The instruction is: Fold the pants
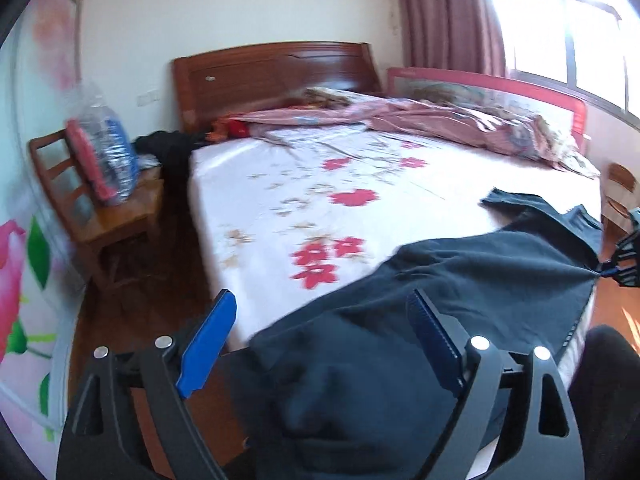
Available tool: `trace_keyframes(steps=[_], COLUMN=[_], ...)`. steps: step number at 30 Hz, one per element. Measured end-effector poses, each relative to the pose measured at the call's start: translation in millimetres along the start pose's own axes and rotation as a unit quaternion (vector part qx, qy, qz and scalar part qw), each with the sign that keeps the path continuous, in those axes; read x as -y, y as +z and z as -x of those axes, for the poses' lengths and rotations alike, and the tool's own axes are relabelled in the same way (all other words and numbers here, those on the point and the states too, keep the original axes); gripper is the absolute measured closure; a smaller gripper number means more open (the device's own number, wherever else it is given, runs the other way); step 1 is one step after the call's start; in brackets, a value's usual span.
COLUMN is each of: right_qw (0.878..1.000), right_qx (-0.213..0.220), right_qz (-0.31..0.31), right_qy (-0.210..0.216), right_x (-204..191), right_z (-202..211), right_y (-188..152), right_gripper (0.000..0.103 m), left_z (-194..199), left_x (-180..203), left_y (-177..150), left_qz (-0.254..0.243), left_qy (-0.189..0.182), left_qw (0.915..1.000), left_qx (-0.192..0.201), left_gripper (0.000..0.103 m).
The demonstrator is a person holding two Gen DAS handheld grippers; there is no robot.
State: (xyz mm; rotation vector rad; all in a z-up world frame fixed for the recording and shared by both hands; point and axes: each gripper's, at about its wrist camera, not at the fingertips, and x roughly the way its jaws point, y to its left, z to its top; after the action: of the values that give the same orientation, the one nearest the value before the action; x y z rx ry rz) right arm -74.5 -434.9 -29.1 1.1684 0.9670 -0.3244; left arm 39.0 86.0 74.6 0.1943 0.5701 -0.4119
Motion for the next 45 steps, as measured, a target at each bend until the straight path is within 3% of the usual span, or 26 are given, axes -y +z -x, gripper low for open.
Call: trace_keyframes(steps=[2,4,5,6,7,9,10,11,12,15,18,23,25,26,32,34,36,37,38,39,41,45], right_qw=[1.000,1.000,0.999,0.997,0.996,0.995,0.997,0.997,0.992,0.968,0.943,0.939,0.936,0.941,0.944,0.941,0.949,0.947,0.942,0.942,0.932,0.921], right_qx=[-0.006,-0.005,-0.001,0.016,0.035,0.056,0.038,-0.012,-0.059,-0.168,-0.262,-0.290,-0.290,-0.284,-0.295,-0.295,-0.275,-0.274,-0.280,-0.280,-0.296,-0.317], right_qz=[0.009,0.011,0.015,0.015,0.028,0.054,0.057,0.055,0.054,0.095,0.085,0.063,0.063,0.078,0.067,0.066,0.082,0.075,0.078,0.093,0.094,0.130], right_qy=[-0.009,-0.019,-0.037,-0.073,-0.071,-0.068,-0.018,0.056,0.098,0.160,0.186,0.173,0.192,0.167,0.128,0.152,0.128,0.153,0.166,0.161,0.185,0.184], right_x=[0,0,-2,-4,-11,-26,-34,-43,-57,-106,-129,-136,-138,-139,-140,-145,-148,-149,-152,-156,-160,-163], right_z=[-7,-7,-3,8,20,39,42,35,23,-25,-78,-114,-116,-119,-128,-131,-136,-137,-139,-140,-139,-137], right_y=[3,3,3,-1,-8,-29,-44,-58,-76,-137,-183,-206,-213,-216,-223,-224,-224,-222,-224,-226,-232,-245], right_gripper=[0.098,0.097,0.088,0.060,0.056,0.056,0.056,0.056,0.056,0.056,0.056,0.056,0.056,0.056,0.056,0.056,0.056,0.056,0.059,0.079,0.092,0.093], left_z=[-31,-51,-55,-56,-54,-42,-36,-31,-28,-15,-2,36,44,48,51,51,50,48,48,49,49,48], left_x=[32,63,73,78,81,70,63,57,51,31,7,-38,-50,-57,-80,-82,-85,-87,-88,-90,-93,-94], left_y=[1,-11,-18,-25,-29,-37,-39,-40,-40,-42,-40,-31,-31,-32,-47,-50,-53,-55,-55,-56,-56,-51], left_qz=[-0.027,-0.069,-0.085,-0.095,-0.095,-0.066,-0.049,-0.038,-0.028,-0.008,0.003,0.041,0.055,0.063,0.095,0.096,0.101,0.106,0.110,0.116,0.122,0.134], left_qy=[-0.051,-0.077,-0.084,-0.089,-0.079,-0.084,-0.074,-0.066,-0.061,-0.037,-0.004,0.040,0.054,0.055,0.082,0.084,0.084,0.086,0.087,0.085,0.092,0.088], left_qw=[0.9978,0.9924,0.9895,0.9875,0.9880,0.9904,0.9924,0.9934,0.9941,0.9959,0.9966,0.9970,0.9960,0.9956,0.9907,0.9903,0.9897,0.9887,0.9881,0.9876,0.9863,0.9854], left_qx=[-0.033,-0.068,-0.081,-0.090,-0.092,-0.088,-0.085,-0.086,-0.084,-0.082,-0.082,-0.052,-0.045,-0.042,-0.054,-0.054,-0.057,-0.061,-0.063,-0.063,-0.064,-0.057], left_gripper=[0.016,0.025,0.026,0.027,0.027,0.027,0.026,0.026,0.025,0.024,0.024,0.019,0.018,0.018,0.018,0.018,0.018,0.018,0.018,0.018,0.018,0.018])
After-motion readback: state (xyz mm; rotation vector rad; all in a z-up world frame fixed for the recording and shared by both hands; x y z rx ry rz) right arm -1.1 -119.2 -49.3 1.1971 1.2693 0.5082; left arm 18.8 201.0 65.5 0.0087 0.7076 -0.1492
